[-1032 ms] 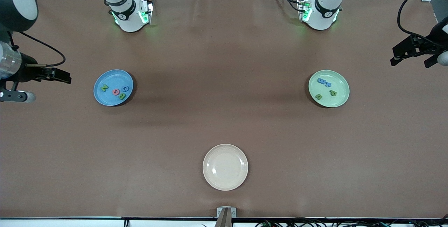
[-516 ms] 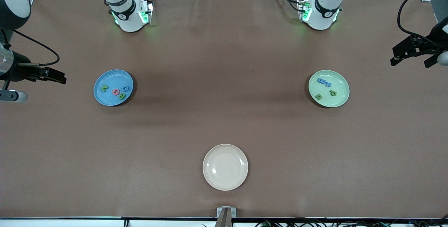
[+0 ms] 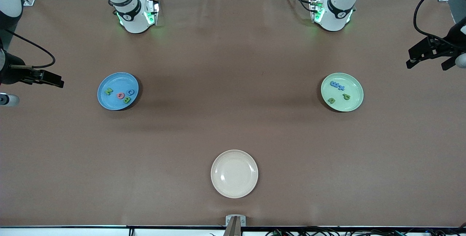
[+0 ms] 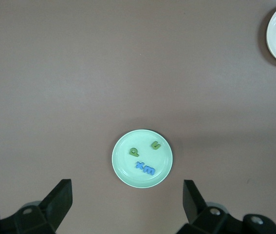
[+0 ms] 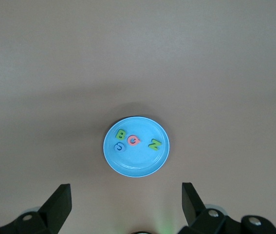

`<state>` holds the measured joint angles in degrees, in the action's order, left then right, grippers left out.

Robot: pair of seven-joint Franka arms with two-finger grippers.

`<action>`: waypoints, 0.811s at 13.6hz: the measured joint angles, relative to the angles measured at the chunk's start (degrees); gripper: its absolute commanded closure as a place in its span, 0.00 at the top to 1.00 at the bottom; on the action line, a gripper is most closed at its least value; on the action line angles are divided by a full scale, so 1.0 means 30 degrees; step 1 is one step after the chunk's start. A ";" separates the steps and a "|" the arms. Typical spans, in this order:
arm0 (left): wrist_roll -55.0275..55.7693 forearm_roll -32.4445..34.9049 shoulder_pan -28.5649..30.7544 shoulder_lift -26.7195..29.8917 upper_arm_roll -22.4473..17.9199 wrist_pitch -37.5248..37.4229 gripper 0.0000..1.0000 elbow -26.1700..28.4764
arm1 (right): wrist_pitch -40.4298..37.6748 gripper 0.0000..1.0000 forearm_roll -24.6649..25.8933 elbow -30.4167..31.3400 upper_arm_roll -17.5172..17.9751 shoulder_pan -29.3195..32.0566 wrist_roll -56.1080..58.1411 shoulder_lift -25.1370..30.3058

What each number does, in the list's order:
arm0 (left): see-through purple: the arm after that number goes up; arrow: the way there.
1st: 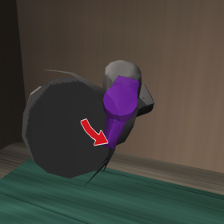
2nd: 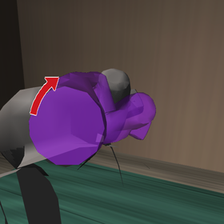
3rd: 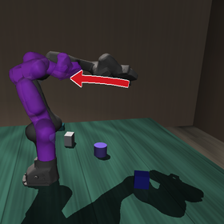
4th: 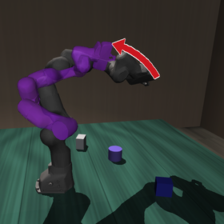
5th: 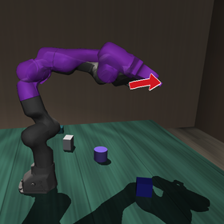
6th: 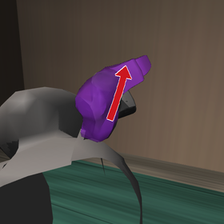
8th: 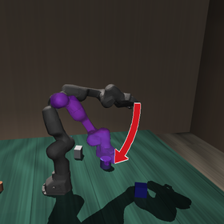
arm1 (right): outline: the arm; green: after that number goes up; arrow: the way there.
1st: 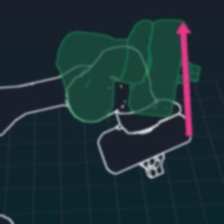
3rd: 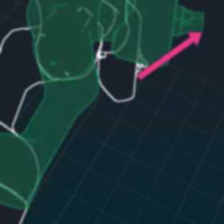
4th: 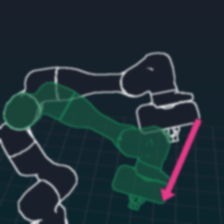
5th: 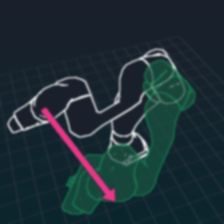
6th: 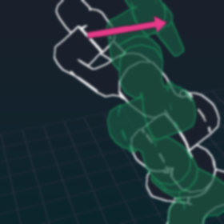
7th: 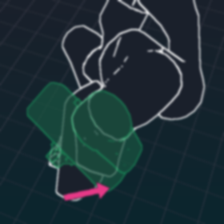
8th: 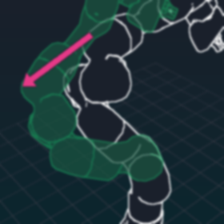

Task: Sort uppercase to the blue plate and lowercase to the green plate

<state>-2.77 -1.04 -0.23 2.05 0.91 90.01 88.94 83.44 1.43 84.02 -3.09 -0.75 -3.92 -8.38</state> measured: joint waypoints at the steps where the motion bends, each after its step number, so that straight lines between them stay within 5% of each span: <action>1: 0.0000 0.0000 0.0000 0.0000 0.0000 0.0000 1.00 -0.0001 | 0.0008 1.00 -0.0075 -0.0022 0.0023 -0.0001 0.0000 -0.0001; 11: 0.0000 0.0000 0.0001 0.0000 0.0000 0.0000 1.00 -0.0011 | -0.0642 1.00 -0.0847 0.0613 0.0007 0.0015 0.0015 0.1876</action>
<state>-2.77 -1.04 -0.23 2.05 0.90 90.01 88.90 81.51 -1.11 85.86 -3.07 -0.70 -3.88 -2.76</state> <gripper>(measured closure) 0.000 0.000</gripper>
